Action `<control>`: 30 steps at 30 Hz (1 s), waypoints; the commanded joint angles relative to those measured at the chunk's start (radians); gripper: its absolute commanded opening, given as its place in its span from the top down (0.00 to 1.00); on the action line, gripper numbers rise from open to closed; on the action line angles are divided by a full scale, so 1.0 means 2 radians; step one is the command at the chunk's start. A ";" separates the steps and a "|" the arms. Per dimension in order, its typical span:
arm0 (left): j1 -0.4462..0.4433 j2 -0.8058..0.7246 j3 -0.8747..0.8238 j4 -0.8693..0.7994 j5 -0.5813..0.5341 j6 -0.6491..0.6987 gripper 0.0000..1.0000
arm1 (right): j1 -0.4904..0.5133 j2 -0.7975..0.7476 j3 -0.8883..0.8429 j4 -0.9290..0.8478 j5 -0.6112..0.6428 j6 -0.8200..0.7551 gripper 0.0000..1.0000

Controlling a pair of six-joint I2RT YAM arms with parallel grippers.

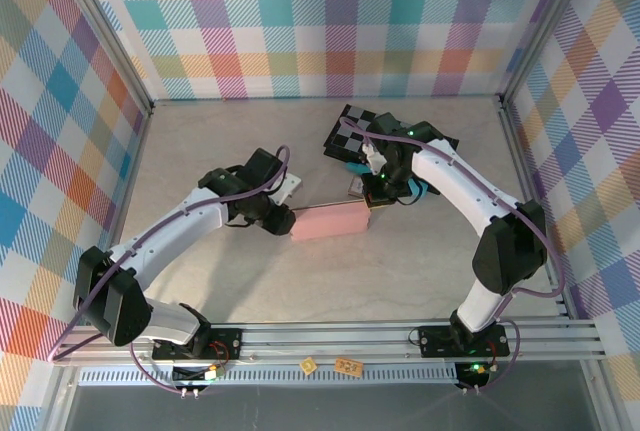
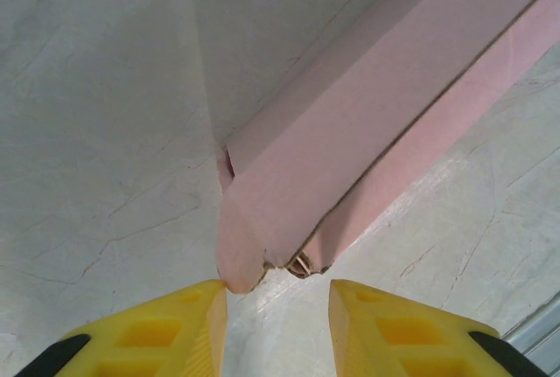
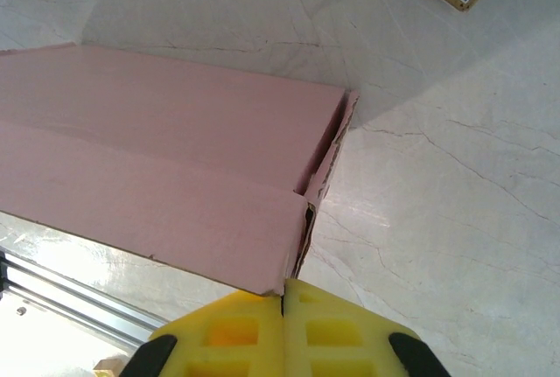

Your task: Fold the paper box

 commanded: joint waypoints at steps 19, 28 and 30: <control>0.055 -0.004 -0.004 0.029 0.129 -0.040 0.60 | -0.005 0.006 0.013 -0.011 -0.025 0.008 1.00; 0.054 0.007 -0.010 0.022 0.119 -0.030 0.62 | -0.008 0.005 0.010 -0.011 -0.028 0.009 1.00; 0.054 0.003 -0.013 0.021 0.114 -0.028 0.61 | -0.010 0.005 0.009 -0.012 -0.027 0.009 1.00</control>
